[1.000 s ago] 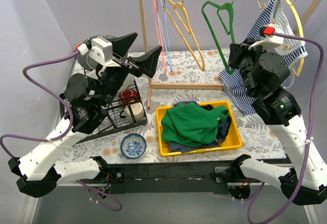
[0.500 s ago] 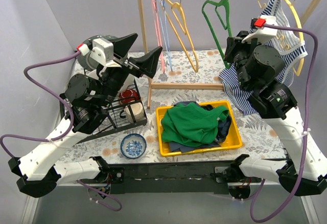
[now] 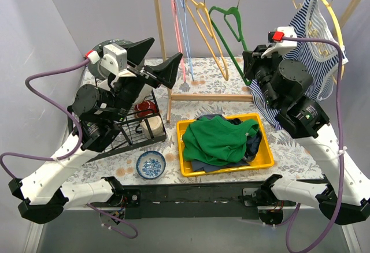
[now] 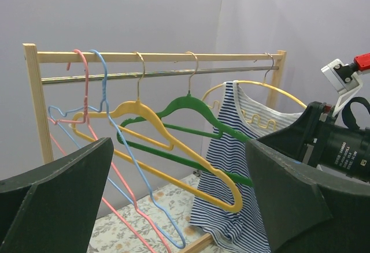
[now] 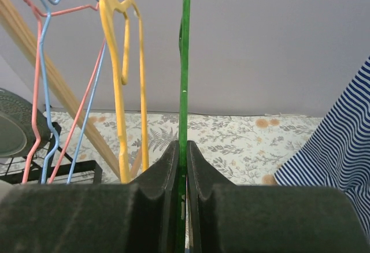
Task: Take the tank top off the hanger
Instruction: Place the hanger at the clothesline, then pick up the hanger from the clothesline.
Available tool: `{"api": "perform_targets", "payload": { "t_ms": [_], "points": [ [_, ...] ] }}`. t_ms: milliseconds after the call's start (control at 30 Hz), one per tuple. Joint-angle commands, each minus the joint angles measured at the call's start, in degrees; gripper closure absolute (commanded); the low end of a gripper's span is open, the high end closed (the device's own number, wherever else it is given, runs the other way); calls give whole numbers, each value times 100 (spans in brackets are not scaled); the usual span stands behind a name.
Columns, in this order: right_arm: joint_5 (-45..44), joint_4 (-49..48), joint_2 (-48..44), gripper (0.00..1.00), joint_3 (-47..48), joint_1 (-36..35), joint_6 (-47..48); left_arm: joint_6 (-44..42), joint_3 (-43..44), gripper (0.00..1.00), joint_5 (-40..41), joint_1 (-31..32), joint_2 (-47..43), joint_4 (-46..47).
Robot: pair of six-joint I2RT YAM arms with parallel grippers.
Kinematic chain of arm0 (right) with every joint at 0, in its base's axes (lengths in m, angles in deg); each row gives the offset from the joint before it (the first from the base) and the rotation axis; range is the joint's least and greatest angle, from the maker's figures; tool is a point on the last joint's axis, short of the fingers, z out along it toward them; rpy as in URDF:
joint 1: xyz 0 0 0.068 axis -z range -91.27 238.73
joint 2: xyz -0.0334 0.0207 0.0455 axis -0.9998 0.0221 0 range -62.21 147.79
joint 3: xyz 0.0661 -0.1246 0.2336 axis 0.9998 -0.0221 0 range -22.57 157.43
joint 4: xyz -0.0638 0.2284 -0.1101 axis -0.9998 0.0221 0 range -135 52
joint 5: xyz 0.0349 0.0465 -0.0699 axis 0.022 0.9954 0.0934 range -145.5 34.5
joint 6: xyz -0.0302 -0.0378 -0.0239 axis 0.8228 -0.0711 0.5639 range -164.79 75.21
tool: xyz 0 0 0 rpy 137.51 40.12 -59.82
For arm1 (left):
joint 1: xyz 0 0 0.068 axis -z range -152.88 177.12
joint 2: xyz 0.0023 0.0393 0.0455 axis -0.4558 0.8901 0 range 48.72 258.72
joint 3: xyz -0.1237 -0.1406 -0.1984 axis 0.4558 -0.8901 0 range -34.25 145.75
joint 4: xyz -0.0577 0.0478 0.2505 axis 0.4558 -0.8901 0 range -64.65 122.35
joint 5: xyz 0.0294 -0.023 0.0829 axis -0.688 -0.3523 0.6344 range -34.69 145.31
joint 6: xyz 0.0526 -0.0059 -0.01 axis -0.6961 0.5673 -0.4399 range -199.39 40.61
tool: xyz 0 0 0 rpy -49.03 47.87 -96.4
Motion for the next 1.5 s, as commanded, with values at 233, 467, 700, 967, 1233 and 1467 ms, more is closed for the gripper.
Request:
{"api": "perform_targets", "payload": {
  "t_ms": [233,467,700,967,1233,1467],
  "points": [
    [228,-720,-815,53,-512,-45,202,-24,-45,2,54,0,-283,-145],
    [61,-494,-1203,37,-470,-54,929,72,-168,2,-95,0,-442,-408],
    [-1291,-386,-605,26,436,-54,2405,327,-133,2,-571,0,-477,-953],
    [-2653,-1758,-421,17,550,-45,4287,521,-413,2,-755,0,-723,-1349],
    [-3243,-2576,-87,14,656,43,5291,609,-458,2,-878,0,-785,-1542],
    [-2446,-471,589,12,1621,1514,3993,705,-405,2,-966,0,-767,-1578]
  ]
}}
